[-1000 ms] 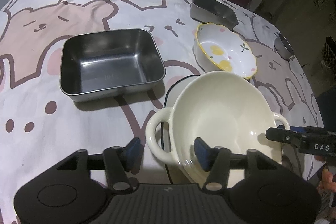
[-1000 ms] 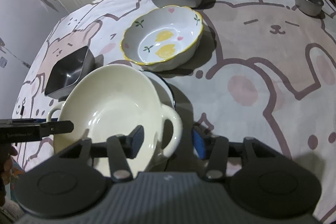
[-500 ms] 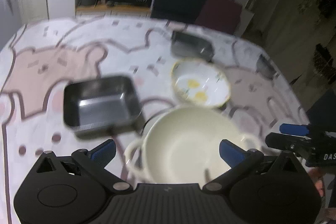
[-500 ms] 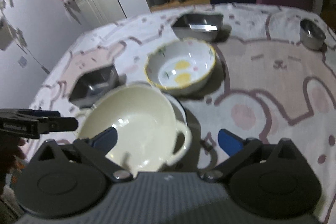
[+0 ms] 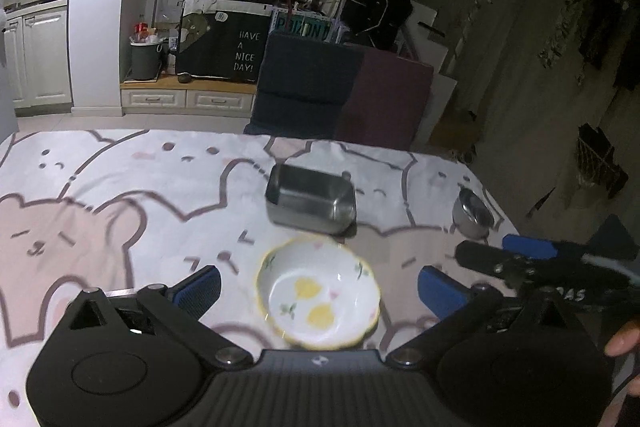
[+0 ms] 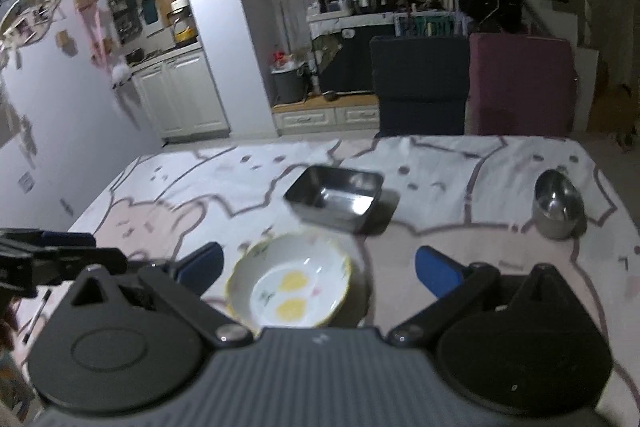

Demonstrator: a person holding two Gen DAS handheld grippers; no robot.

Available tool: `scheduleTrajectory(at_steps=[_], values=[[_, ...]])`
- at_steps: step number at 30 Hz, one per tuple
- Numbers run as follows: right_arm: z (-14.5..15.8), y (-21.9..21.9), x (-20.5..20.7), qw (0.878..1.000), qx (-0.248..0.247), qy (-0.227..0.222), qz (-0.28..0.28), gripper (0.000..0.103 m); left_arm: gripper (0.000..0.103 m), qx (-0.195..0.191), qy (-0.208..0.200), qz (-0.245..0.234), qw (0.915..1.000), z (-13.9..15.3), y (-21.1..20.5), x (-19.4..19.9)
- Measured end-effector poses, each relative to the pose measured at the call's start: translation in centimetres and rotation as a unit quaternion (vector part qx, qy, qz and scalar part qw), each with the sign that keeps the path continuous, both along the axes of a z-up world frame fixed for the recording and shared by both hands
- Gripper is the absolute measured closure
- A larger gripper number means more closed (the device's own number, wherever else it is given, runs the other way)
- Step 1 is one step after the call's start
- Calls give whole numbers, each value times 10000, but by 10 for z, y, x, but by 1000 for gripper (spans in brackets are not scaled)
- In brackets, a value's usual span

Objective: Organize plates and bowls
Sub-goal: 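Move both grippers to the yellow-rimmed lemon bowl and close on its rim, then lift the lemon bowl with both grippers and lower it into the cream bowl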

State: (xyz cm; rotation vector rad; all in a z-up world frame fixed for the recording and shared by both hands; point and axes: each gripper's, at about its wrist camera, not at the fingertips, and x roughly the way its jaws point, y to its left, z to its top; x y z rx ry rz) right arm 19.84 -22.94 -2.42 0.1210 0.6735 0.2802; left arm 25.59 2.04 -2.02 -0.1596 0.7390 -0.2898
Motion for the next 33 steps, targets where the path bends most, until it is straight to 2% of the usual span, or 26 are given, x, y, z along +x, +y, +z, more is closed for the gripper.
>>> scheduleTrajectory(at_steps=[4, 9, 11, 12, 13, 14, 15, 19, 21, 23, 25, 29, 33], values=[[-12, -6, 38, 9998, 106, 106, -165, 0, 0, 106, 72, 112, 9999, -9, -11, 35], [-38, -8, 79, 9975, 232, 601, -287, 0, 2, 316, 539, 251, 9977, -41, -14, 75], [-47, -7, 90, 9949, 324, 909, -295, 2, 14, 392, 803, 301, 9955, -57, -11, 91], [-52, -8, 97, 9929, 403, 1078, -298, 8, 18, 401, 945, 327, 9942, -65, -9, 97], [-59, -9, 104, 9905, 498, 1246, -312, 12, 26, 396, 1080, 354, 9927, -72, -6, 103], [-65, -8, 109, 9880, 571, 1402, -323, 23, 35, 392, 1200, 374, 9913, -79, -3, 107], [-72, -8, 113, 9851, 639, 1561, -323, 33, 39, 396, 1329, 393, 9896, -87, 0, 112], [-92, -4, 124, 9787, 761, 1894, -237, 49, 57, 315, 1682, 321, 9847, -110, 7, 122], [-99, -1, 127, 9764, 766, 2011, -183, 64, 67, 278, 1844, 262, 9821, -120, 9, 125], [-106, 1, 130, 9746, 694, 2123, -159, 75, 82, 251, 1966, 190, 9800, -127, 8, 127], [-112, 3, 132, 9734, 583, 2208, -171, 80, 88, 274, 2051, 124, 9783, -133, 5, 128], [-124, 4, 138, 9697, 468, 2393, -141, 87, 90, 336, 2145, 7, 9761, -141, 0, 129], [-131, 11, 138, 9657, 369, 2571, -9, 89, 93, 240, 2196, -15, 9753, -145, 2, 129]])
